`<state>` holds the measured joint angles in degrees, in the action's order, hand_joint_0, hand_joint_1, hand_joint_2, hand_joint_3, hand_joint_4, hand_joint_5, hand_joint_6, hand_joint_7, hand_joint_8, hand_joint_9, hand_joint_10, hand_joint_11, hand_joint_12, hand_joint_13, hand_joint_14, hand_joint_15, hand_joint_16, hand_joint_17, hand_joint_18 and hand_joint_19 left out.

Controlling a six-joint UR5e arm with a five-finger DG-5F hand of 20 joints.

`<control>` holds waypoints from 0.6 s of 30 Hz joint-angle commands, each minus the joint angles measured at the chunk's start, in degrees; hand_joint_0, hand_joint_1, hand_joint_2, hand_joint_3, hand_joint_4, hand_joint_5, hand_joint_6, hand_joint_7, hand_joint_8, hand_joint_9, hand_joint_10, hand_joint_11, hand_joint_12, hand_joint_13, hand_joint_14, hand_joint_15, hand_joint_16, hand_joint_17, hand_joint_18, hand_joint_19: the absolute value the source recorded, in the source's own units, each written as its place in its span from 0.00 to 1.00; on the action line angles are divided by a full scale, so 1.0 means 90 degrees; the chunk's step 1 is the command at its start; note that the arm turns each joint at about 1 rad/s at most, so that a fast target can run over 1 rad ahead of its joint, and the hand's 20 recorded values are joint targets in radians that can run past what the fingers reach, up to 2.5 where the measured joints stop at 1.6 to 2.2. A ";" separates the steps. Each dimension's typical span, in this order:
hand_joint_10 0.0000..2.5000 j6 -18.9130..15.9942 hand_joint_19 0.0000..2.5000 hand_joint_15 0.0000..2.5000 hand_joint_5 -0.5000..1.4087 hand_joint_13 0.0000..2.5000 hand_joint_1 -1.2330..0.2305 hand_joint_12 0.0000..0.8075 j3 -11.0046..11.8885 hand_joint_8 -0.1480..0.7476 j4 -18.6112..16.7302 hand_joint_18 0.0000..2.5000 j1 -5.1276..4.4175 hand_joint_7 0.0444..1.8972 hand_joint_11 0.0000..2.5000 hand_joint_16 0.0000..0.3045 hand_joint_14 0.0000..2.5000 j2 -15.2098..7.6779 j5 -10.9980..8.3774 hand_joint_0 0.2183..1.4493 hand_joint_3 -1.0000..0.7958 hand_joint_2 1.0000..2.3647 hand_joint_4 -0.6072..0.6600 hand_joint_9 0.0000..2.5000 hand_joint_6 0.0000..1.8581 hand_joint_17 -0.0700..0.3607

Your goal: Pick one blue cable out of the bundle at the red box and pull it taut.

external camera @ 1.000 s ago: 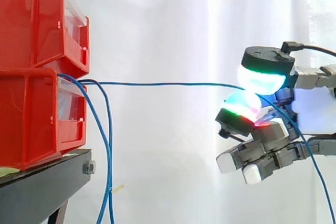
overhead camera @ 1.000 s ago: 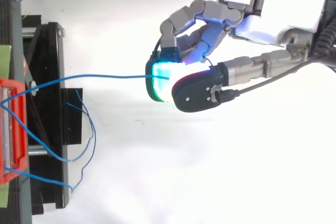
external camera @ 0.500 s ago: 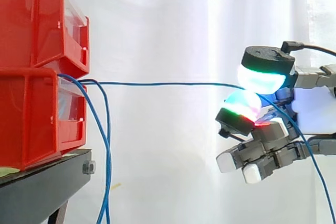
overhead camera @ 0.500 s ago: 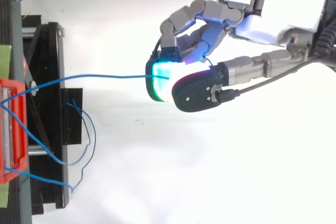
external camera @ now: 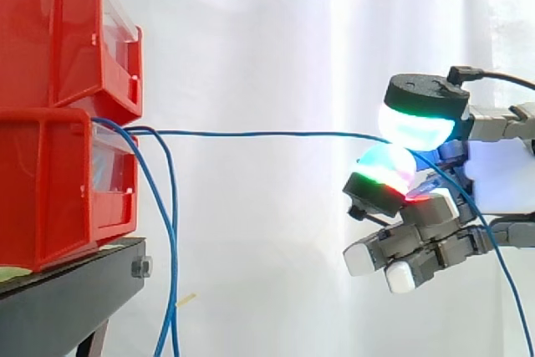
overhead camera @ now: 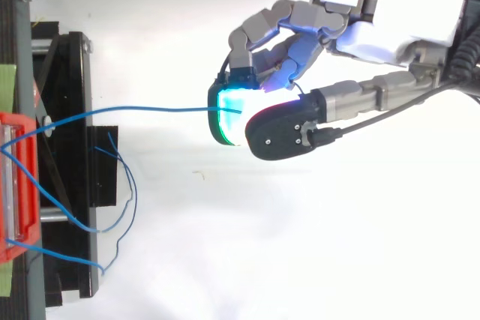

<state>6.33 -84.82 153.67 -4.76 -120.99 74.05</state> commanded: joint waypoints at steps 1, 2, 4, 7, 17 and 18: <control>0.01 0.0000 0.16 0.13 0.19 0.22 0.30 0.49 0.0000 0.59 -0.0004 0.23 0.0001 0.60 0.41 0.19 0.00 0.0006 -0.0005 0.34 0.54 0.01 0.54 0.41 0.50 0.46; 0.01 0.0000 0.16 0.13 0.19 0.22 0.30 0.49 0.0000 0.60 0.0005 0.23 0.0001 0.60 0.41 0.19 0.00 -0.0004 -0.0005 0.34 0.54 0.01 0.54 0.41 0.50 0.46; 0.00 0.0000 0.16 0.13 0.19 0.22 0.30 0.49 0.0000 0.59 0.0005 0.23 0.0001 0.59 0.41 0.19 0.00 0.0006 0.0005 0.34 0.54 0.01 0.54 0.41 0.50 0.46; 0.01 0.0000 0.16 0.12 0.19 0.22 0.30 0.49 0.0000 0.59 0.0005 0.23 0.0001 0.59 0.41 0.19 0.00 -0.0004 -0.0005 0.34 0.54 0.01 0.54 0.41 0.50 0.46; 0.01 0.0000 0.16 0.13 0.19 0.22 0.30 0.49 -0.0009 0.59 0.0005 0.23 0.0001 0.59 0.41 0.19 0.00 -0.0004 -0.0005 0.34 0.54 0.01 0.54 0.41 0.50 0.46; 0.01 0.0000 0.16 0.13 0.19 0.22 0.30 0.49 0.0000 0.59 -0.0004 0.23 0.0001 0.59 0.41 0.19 0.00 0.0006 -0.0005 0.34 0.54 0.01 0.54 0.41 0.50 0.46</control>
<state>6.33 -84.83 153.70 -4.74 -120.99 74.04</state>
